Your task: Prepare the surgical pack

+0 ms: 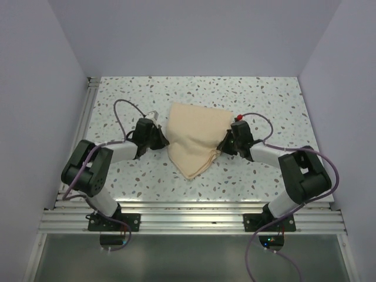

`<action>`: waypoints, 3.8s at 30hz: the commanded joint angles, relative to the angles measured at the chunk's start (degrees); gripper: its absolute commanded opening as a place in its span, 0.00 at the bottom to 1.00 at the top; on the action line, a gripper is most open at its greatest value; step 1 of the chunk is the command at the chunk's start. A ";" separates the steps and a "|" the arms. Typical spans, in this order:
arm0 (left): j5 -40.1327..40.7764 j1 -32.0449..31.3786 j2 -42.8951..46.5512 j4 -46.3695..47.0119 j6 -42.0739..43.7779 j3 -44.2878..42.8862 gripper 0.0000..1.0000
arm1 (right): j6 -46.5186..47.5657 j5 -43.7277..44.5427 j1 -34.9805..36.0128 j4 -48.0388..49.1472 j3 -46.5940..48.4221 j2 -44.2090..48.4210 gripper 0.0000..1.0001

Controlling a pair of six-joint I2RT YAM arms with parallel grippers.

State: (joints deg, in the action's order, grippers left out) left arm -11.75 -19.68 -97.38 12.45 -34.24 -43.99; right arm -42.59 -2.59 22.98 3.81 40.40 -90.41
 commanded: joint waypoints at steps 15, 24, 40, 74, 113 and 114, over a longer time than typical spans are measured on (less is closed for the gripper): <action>24.40 -15.12 24.78 1.45 -12.61 24.56 0.20 | 10.94 5.49 -7.69 -17.17 11.89 -5.48 0.16; 28.18 -17.49 39.90 -7.85 -6.56 22.82 0.49 | 12.71 7.17 -7.43 -21.30 10.76 4.87 0.60; 12.99 -17.23 23.65 -13.41 14.02 -7.14 0.63 | 1.29 10.05 14.36 -21.57 3.81 9.30 0.47; 8.75 -21.71 -6.94 -22.91 37.22 -31.42 0.61 | -7.16 12.61 20.70 -26.67 -12.01 14.91 0.05; 28.35 -28.31 -14.42 -27.65 22.48 -28.00 0.00 | 1.63 10.68 10.43 -26.23 -6.92 18.86 0.07; 28.45 -28.31 -13.63 -27.65 21.33 -26.78 0.00 | 2.24 10.68 10.07 -26.23 -5.96 19.13 0.09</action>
State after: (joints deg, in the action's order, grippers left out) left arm 11.20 -48.93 -112.42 -8.23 -3.42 -75.13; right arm -44.42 7.79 34.52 -17.98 31.88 -72.66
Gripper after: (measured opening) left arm 0.065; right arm 0.081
